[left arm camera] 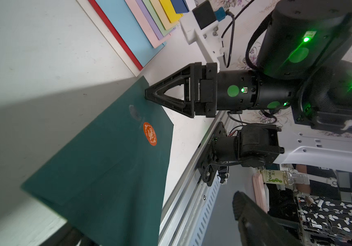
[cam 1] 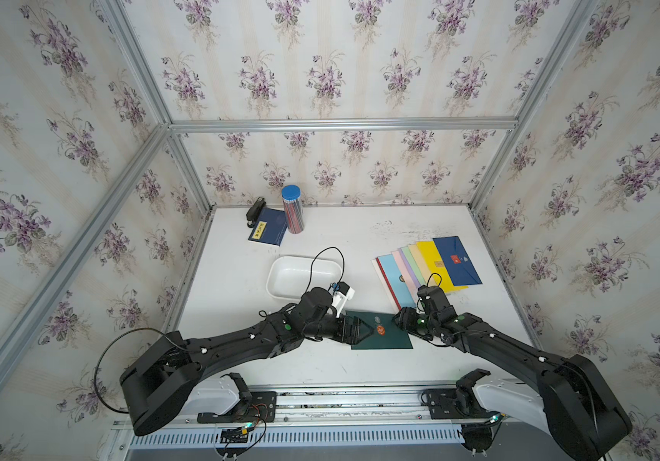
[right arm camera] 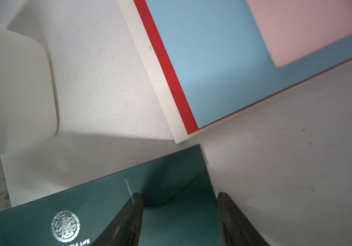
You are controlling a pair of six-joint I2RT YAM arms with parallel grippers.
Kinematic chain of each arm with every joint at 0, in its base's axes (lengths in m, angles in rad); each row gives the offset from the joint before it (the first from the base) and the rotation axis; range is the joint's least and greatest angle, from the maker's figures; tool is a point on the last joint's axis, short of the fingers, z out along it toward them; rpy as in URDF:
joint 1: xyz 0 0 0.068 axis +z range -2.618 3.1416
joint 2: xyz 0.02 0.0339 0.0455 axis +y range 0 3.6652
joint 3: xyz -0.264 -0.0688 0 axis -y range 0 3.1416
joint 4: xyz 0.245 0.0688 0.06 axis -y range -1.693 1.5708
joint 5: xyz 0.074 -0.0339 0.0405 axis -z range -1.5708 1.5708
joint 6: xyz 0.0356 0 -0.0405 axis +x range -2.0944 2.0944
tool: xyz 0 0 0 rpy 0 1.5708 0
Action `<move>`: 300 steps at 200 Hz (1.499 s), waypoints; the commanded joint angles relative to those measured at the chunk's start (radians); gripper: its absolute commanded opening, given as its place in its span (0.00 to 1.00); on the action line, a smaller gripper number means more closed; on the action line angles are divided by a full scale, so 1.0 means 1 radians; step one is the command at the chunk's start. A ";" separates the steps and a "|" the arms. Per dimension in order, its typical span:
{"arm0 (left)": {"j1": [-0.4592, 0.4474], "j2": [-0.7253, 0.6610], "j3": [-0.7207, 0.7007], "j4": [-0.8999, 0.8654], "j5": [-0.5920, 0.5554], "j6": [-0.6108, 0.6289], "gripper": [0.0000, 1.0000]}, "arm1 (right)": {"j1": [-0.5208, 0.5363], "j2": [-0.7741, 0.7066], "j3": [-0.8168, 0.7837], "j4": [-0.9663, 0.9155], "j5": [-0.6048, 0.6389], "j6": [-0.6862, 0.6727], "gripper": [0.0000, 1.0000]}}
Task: Put the sealed envelopes into the storage box
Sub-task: Pick up the envelope from the center of the board.
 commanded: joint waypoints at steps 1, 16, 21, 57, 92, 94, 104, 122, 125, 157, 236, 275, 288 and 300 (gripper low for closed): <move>0.005 0.004 0.001 0.082 0.036 -0.017 0.91 | -0.004 0.004 -0.014 -0.156 -0.019 0.005 0.60; 0.005 0.006 0.014 0.043 0.023 -0.009 0.88 | -0.006 -0.001 -0.015 -0.157 -0.022 0.004 0.60; 0.005 0.008 0.017 0.036 0.020 -0.005 0.85 | -0.006 -0.001 -0.014 -0.157 -0.022 0.002 0.60; 0.005 0.039 0.045 -0.071 -0.014 0.018 0.52 | -0.012 -0.010 -0.008 -0.150 -0.039 0.000 0.60; 0.006 0.048 0.100 -0.199 -0.035 0.092 0.08 | -0.017 -0.022 0.023 -0.137 -0.078 -0.034 0.61; 0.006 0.046 0.106 -0.211 -0.037 0.101 0.07 | -0.017 -0.023 0.027 -0.138 -0.079 -0.041 0.61; 0.010 0.021 0.134 -0.292 -0.062 0.148 0.01 | -0.016 -0.037 0.049 -0.145 -0.080 -0.078 0.62; 0.030 -0.028 0.193 -0.452 -0.098 0.248 0.00 | -0.016 -0.084 0.102 -0.153 -0.082 -0.167 0.66; 0.035 -0.035 0.204 -0.478 -0.098 0.266 0.00 | -0.017 -0.095 0.111 -0.151 -0.085 -0.182 0.67; 0.084 -0.132 0.282 -0.659 -0.103 0.452 0.00 | -0.011 -0.234 0.186 -0.048 -0.137 -0.351 0.74; 0.091 -0.365 0.279 -0.673 -0.176 0.793 0.00 | 0.170 -0.139 0.499 -0.212 -0.299 -1.125 0.94; 0.091 -0.372 0.298 -0.706 -0.123 0.813 0.00 | 0.281 -0.051 0.564 -0.275 -0.230 -1.305 0.94; 0.090 -0.372 0.297 -0.710 -0.106 0.813 0.00 | 0.283 -0.024 0.580 -0.278 -0.227 -1.323 0.90; 0.090 -0.374 0.295 -0.710 -0.092 0.814 0.00 | 0.288 -0.010 0.586 -0.271 -0.230 -1.333 0.86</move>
